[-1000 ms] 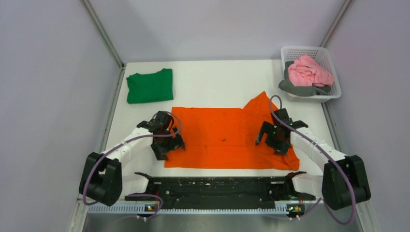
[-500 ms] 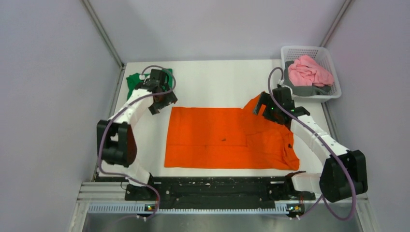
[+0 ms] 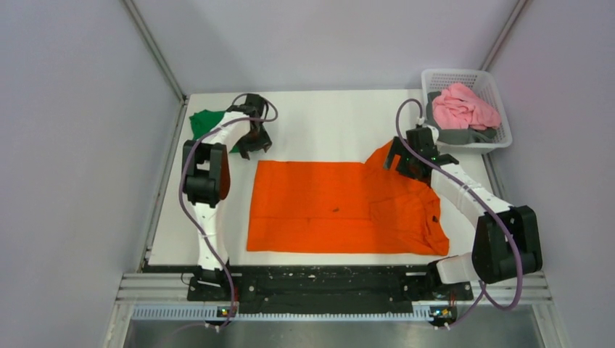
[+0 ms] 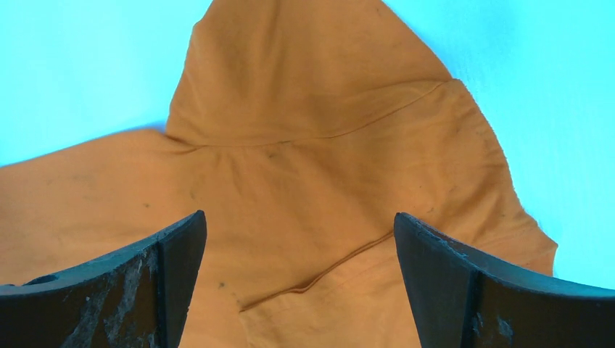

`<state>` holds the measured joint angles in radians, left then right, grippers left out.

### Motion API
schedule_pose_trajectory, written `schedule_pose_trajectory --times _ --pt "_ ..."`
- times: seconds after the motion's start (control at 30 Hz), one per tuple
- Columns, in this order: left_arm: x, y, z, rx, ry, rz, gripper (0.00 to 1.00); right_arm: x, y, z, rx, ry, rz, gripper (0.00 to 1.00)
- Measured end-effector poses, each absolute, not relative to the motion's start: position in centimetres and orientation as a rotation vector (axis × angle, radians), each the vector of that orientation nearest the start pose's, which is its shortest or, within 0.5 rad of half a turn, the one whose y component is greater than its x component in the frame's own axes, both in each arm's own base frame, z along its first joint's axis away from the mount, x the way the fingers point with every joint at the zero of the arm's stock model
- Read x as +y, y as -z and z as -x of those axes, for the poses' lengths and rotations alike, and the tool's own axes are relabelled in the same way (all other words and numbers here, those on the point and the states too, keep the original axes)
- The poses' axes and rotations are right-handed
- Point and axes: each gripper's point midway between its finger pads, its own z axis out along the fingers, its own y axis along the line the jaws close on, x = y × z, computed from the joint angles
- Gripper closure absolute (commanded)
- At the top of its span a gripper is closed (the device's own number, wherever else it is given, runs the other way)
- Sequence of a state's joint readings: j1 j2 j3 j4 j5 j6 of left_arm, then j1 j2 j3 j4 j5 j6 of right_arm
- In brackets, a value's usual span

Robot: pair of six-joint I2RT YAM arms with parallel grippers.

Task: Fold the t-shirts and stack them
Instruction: Grab the side of the flattened tshirt furthest away from the robot with both arms

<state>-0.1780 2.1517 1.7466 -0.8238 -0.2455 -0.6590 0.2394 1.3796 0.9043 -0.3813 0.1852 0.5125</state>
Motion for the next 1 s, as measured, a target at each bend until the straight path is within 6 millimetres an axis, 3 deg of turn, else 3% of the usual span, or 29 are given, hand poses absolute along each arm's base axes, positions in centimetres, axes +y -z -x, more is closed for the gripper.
schedule_pose_trajectory --times 0.13,0.27,0.37,0.6,0.73,0.8,0.87,1.0 --pt "-6.6 -2.7 -45.9 2.678 -0.128 0.718 0.42 6.5 -9.4 -34.5 2.391 -0.095 -0.423 0.01" --pt "-7.1 -2.6 -46.1 2.680 -0.094 0.736 0.51 5.9 -8.9 -34.6 2.405 -0.081 -0.442 0.01" --pt "-7.4 -2.4 -45.9 2.688 -0.074 0.734 0.52 5.6 -8.8 -34.6 2.403 -0.076 -0.455 0.01" --pt "-7.9 -2.3 -42.9 2.720 -0.036 0.733 0.54 5.1 -8.6 -34.8 2.407 -0.066 -0.472 0.01" --pt "-8.1 -2.3 -42.1 2.726 -0.053 0.743 0.68 5.1 -8.0 -35.3 2.422 -0.058 -0.473 0.01" --pt "-8.2 -2.2 -42.0 2.729 -0.055 0.749 0.80 5.2 -8.0 -35.7 2.425 -0.056 -0.459 0.01" --pt "-8.2 -2.2 -41.9 2.728 -0.054 0.758 0.99 5.3 -8.2 -36.5 2.421 -0.060 -0.438 0.02" --pt "-8.2 -2.4 -41.9 2.730 -0.062 0.775 1.00 5.8 -8.8 -39.0 2.397 -0.072 -0.402 0.09"
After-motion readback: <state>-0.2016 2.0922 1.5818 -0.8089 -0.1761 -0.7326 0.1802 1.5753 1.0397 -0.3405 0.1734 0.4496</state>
